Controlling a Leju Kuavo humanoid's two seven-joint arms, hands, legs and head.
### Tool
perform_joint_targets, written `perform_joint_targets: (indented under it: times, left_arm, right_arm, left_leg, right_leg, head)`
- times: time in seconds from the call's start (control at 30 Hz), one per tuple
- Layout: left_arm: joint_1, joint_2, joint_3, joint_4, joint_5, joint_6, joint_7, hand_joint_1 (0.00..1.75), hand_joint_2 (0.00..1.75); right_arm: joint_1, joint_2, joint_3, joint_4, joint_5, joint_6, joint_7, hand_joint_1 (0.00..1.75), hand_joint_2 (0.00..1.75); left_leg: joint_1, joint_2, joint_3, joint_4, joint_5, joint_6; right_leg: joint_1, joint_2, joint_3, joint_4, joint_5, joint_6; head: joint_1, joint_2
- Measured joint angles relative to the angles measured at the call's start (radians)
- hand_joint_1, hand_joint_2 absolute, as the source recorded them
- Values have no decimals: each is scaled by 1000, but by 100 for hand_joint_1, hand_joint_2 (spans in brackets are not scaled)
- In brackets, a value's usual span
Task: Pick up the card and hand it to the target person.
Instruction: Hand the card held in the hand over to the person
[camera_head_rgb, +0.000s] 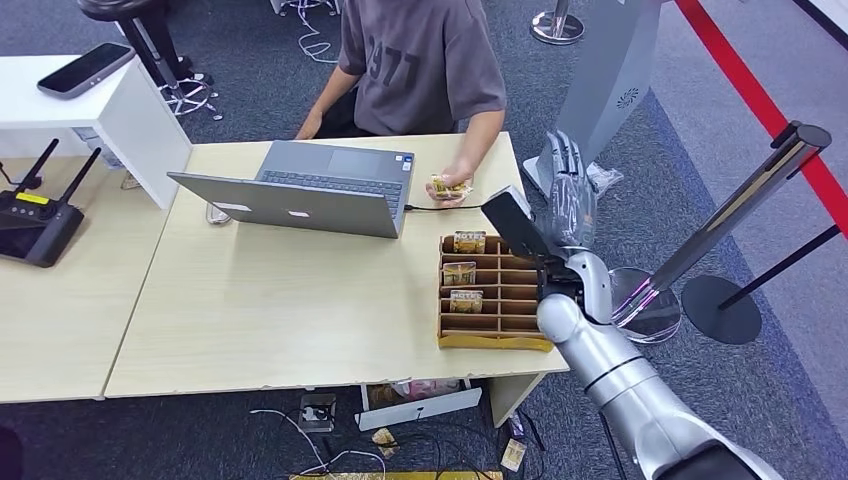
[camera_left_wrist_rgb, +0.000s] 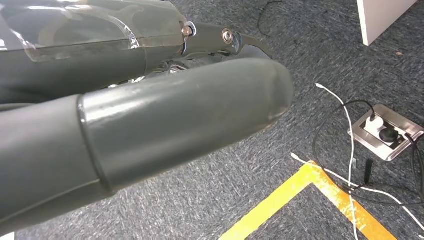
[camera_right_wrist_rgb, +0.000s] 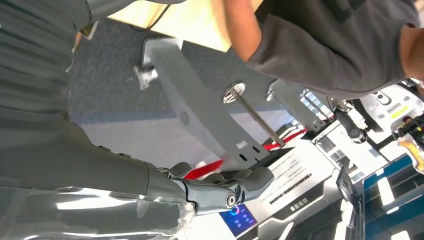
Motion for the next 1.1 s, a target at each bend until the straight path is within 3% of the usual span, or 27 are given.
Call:
perform_joint_targets:
  times: [0.47, 1.1]
  left_arm:
    - [1, 1, 0, 0, 14, 4, 7, 0, 0]
    - [1, 1, 1, 0, 30, 19, 19, 0, 0]
  right_arm:
    - [196, -4, -47, -262, -167, -14, -17, 0, 175]
    - [365, 7, -45, -388, -367, -15, -60, 0, 175]
  left_leg:
    - [0, 1, 0, 0, 0, 0]
    - [0, 1, 0, 0, 0, 0]
  right_leg:
    - [0, 0, 0, 0, 0, 0]
    - [0, 0, 0, 0, 0, 0]
  head:
    - [0, 0]
    - [0, 0]
